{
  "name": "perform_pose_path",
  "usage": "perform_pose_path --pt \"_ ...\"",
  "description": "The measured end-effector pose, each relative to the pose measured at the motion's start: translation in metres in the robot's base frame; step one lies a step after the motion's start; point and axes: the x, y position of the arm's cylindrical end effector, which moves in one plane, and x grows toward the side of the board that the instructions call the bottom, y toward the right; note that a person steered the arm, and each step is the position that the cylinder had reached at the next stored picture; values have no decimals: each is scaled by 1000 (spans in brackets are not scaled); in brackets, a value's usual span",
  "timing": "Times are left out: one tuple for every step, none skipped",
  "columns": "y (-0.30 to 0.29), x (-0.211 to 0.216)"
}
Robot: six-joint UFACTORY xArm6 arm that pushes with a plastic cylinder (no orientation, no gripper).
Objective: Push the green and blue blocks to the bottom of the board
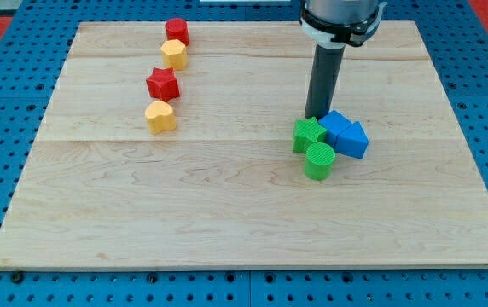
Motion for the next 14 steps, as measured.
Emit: perform_pose_path --pt "-2 16" --pt "-2 47" --pt "-11 28" --pt "29 0" --pt "30 41" --pt "1 102" --pt "-18 103" --pt "-20 67" --pt "43 29" --pt "64 26" --pt "42 86" --pt "32 115" --pt "31 62" --pt "7 5"
